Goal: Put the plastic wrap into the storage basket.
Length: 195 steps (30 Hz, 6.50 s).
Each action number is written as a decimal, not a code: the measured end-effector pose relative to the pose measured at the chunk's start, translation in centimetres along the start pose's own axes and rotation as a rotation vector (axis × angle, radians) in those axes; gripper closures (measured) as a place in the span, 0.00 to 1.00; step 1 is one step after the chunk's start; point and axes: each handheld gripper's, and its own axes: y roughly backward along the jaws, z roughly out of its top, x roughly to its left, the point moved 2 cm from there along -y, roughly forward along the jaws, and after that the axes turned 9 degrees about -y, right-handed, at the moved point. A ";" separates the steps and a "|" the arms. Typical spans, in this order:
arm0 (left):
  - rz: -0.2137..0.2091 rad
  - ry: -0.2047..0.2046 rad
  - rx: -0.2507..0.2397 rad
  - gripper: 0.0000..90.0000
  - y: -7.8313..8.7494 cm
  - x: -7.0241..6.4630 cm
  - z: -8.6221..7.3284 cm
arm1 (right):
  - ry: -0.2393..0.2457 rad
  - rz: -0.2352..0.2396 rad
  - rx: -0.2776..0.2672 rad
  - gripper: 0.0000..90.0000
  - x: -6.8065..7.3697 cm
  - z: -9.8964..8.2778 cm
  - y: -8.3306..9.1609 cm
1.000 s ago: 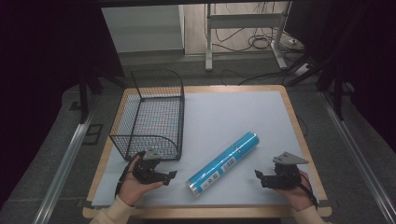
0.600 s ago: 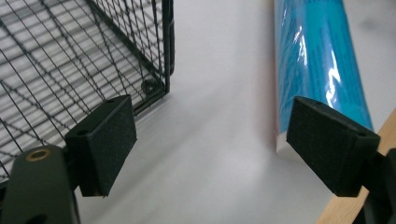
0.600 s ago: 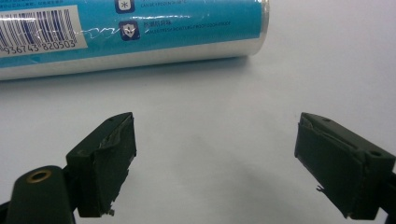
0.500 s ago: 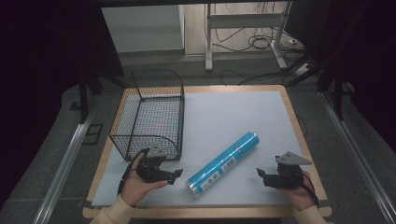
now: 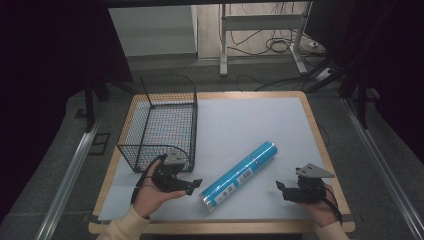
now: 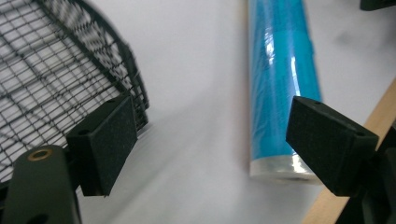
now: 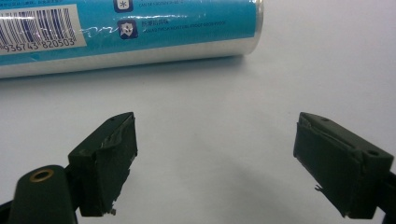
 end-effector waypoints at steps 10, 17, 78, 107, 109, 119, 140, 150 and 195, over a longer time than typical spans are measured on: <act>-0.004 -0.044 -0.003 0.19 -0.4 -0.9 2.2 | 0.011 -0.006 -0.015 0.15 0.1 0.0 0.4; -0.023 -0.074 0.013 0.19 -1.2 -1.6 3.2 | 0.015 -0.009 -0.017 0.15 0.0 0.0 0.5; -0.068 -0.199 0.187 0.18 -9.8 -5.5 9.8 | 0.020 -0.016 -0.023 0.15 -0.1 -0.1 0.6; -0.055 -0.218 0.382 0.20 -15.7 -5.9 10.8 | 0.035 -0.019 -0.016 0.15 -0.1 -0.2 0.5; -0.054 -0.214 0.392 0.20 -15.9 -5.9 10.7 | 0.034 -0.020 -0.013 0.15 -0.1 -0.2 0.4; -0.069 -0.208 0.451 0.33 -16.6 -5.8 10.5 | 0.028 -0.049 -0.002 0.15 -0.3 -0.2 0.4; -0.092 -0.238 0.463 0.35 -13.2 -3.8 13.3 | 0.023 -0.047 -0.023 0.15 -0.4 0.0 0.6; -0.076 -0.254 0.439 0.35 -11.2 -2.9 15.1 | 0.023 -0.046 -0.019 0.15 -0.5 -0.1 0.5; -0.001 -0.256 0.328 0.35 -6.7 -0.4 21.0 | 0.020 -0.045 -0.014 0.15 -0.6 -0.1 0.5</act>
